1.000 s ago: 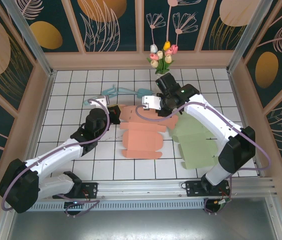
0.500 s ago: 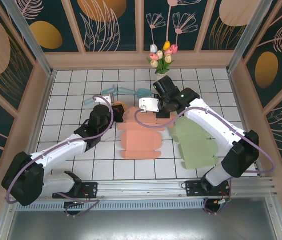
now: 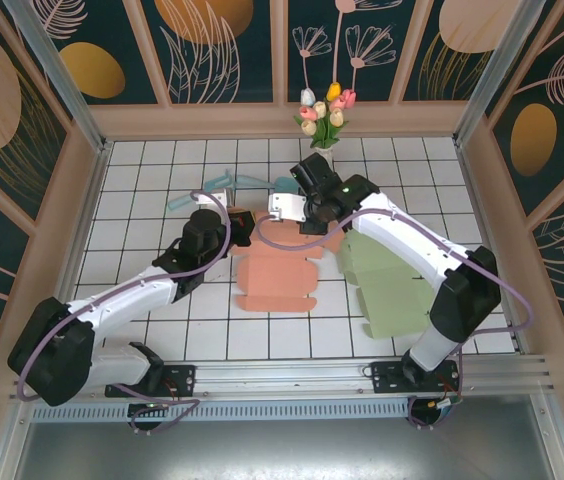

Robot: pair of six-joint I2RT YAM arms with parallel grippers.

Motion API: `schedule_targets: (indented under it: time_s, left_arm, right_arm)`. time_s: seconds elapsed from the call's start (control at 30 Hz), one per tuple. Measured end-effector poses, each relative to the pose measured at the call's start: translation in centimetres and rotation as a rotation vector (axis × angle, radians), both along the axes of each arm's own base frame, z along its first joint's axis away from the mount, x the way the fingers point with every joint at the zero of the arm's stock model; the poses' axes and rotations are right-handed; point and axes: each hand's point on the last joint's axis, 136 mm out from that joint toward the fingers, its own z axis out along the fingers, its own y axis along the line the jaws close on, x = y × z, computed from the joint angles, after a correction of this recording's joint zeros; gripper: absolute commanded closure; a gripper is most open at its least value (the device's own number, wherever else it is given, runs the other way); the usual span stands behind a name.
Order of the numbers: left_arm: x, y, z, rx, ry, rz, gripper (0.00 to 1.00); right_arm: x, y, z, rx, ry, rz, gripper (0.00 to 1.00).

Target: Fold the paper box

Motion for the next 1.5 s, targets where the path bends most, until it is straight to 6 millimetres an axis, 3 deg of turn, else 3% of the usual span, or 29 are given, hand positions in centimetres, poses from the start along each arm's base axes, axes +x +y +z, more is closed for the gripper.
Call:
schedule_targets:
  time_s: [0.17, 0.3, 0.57, 0.67, 1.03, 1.37, 1.5]
  left_arm:
    - [0.2, 0.7, -0.2, 0.023, -0.008, 0.045, 0.98]
    - [-0.1, 2.5, -1.3, 0.068, -0.003, 0.114, 0.98]
    - [-1.1, 6.9, -9.1, 0.194, 0.135, 0.209, 0.99]
    - [-1.0, 7.4, -10.7, 0.214, 0.168, 0.223, 1.00]
    - [-0.8, 5.1, -12.7, 0.157, 0.210, 0.135, 1.00]
    - [0.0, 1.7, -9.8, -0.009, 0.177, 0.031, 1.00]
    - [0.0, 1.1, -9.5, -0.038, 0.174, 0.007, 0.99]
  right_arm:
    - [0.2, 0.1, -0.1, 0.008, -0.001, -0.010, 1.00]
    - [0.3, -0.3, -0.8, 0.005, 0.002, -0.018, 1.00]
    - [0.3, -2.2, -2.1, 0.000, 0.001, -0.054, 1.00]
    - [0.2, -2.3, -1.7, 0.014, -0.016, -0.055, 1.00]
    - [1.0, -2.2, -0.6, 0.054, -0.055, -0.064, 1.00]
    - [0.7, -2.3, -2.4, 0.050, -0.043, -0.064, 1.00]
    - [0.8, -2.3, -3.0, 0.051, -0.046, -0.065, 1.00]
